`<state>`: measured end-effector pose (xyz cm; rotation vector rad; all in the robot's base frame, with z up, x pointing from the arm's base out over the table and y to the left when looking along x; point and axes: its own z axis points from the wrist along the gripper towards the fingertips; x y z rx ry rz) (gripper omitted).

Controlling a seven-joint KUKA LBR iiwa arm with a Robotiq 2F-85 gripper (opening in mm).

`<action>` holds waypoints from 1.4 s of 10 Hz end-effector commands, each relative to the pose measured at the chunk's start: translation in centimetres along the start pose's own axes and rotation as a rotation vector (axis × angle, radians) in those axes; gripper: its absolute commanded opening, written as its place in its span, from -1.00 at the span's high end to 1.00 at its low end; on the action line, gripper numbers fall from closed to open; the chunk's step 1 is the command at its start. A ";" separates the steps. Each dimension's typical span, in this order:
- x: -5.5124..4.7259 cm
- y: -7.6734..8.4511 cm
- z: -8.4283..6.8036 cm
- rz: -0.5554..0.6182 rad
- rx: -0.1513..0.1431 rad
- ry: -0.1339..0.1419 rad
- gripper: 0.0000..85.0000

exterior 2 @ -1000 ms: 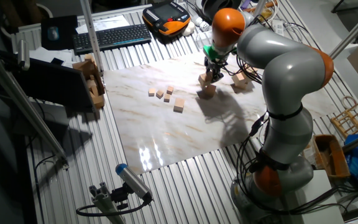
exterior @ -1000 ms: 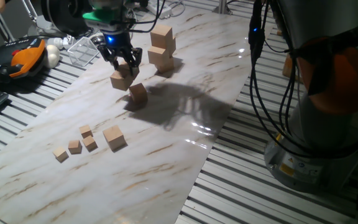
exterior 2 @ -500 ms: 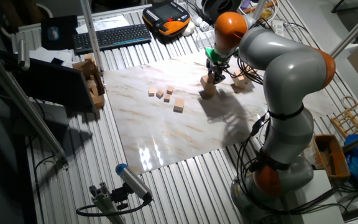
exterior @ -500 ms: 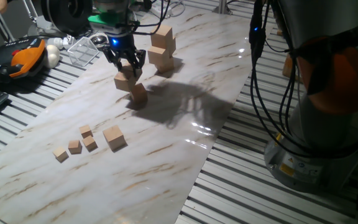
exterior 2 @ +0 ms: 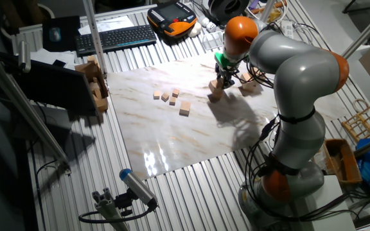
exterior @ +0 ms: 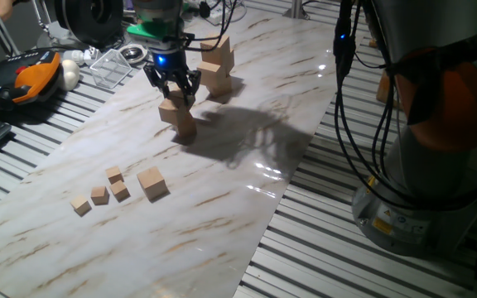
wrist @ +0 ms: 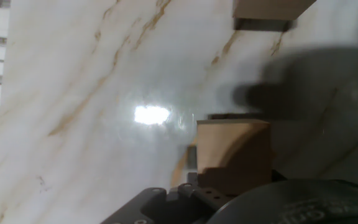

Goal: Stack the blocks into a cross shape

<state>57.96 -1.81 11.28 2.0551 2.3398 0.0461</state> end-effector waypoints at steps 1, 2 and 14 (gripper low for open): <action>0.0 0.0 0.1 0.000 -0.001 0.002 1.00; 0.1 0.1 0.3 -0.001 -0.007 0.003 1.00; 0.3 -0.4 1.4 -0.020 -0.018 0.004 1.00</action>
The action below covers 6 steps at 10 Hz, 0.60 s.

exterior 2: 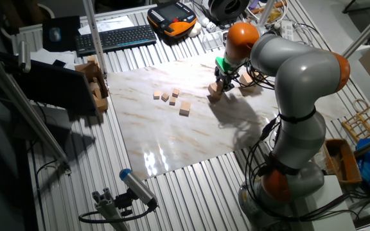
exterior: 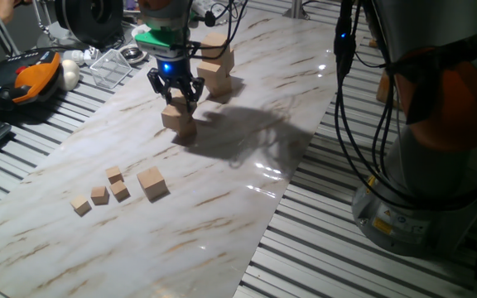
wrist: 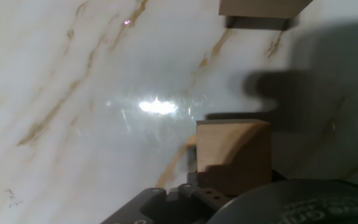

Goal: Stack the blocks into a cross shape

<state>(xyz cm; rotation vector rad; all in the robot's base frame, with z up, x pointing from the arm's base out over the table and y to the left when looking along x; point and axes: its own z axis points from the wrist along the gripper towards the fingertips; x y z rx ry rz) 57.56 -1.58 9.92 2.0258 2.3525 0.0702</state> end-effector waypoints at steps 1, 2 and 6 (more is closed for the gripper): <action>0.0 0.0 0.0 0.000 0.000 -0.003 1.00; 0.0 -0.1 0.0 0.000 0.000 -0.003 1.00; 0.1 -0.2 0.1 0.000 -0.004 -0.006 1.00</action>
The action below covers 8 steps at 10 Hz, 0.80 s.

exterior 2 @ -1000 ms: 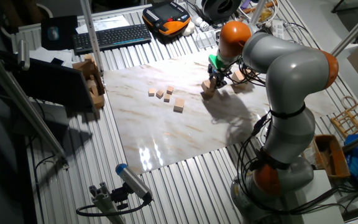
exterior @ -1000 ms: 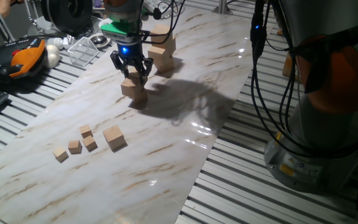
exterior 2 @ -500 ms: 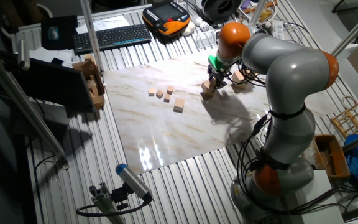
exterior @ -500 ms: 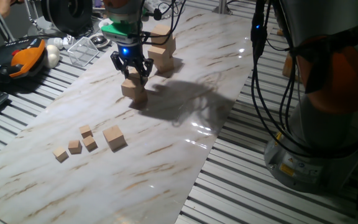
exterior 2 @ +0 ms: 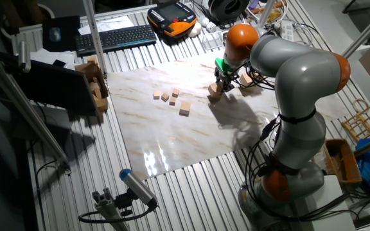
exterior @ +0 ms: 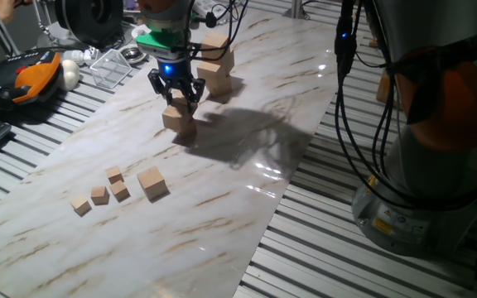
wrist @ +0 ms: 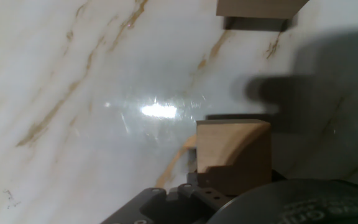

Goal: Stack the blocks into a cross shape

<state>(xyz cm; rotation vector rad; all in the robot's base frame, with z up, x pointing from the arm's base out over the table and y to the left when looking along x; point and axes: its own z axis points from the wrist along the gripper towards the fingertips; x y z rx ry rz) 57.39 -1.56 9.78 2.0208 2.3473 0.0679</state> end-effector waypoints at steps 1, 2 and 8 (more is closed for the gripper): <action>0.1 0.0 0.0 0.000 0.000 0.001 1.00; 0.1 0.0 0.0 0.001 -0.001 -0.002 1.00; 0.1 0.0 0.1 0.003 0.003 -0.009 1.00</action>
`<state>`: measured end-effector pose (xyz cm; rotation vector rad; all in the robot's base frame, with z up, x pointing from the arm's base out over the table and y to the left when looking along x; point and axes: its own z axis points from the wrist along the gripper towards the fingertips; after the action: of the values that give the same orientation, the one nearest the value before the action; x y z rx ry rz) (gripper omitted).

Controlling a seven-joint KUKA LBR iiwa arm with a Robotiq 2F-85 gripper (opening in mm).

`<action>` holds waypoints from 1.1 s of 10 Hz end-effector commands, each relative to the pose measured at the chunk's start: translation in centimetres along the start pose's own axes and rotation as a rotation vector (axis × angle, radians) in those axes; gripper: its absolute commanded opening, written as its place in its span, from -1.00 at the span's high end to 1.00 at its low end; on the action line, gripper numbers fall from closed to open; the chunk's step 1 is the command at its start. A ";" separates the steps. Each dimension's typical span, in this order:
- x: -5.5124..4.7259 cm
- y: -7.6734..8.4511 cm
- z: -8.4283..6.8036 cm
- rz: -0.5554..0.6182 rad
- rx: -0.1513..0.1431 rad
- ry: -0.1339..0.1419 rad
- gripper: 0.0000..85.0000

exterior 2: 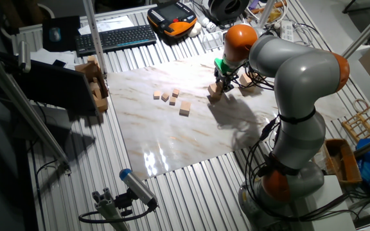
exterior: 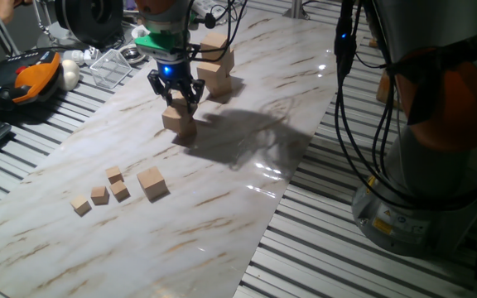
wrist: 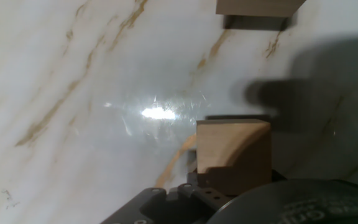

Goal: Stack the blocks into a cross shape

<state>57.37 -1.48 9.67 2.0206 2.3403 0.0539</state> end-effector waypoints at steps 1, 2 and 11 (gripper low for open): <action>0.0 0.0 0.0 0.000 0.001 0.000 1.00; 0.0 0.0 0.0 0.000 0.001 0.002 1.00; 0.0 -0.1 0.1 -0.012 0.000 0.006 1.00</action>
<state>57.25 -1.54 9.58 2.0091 2.3563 0.0593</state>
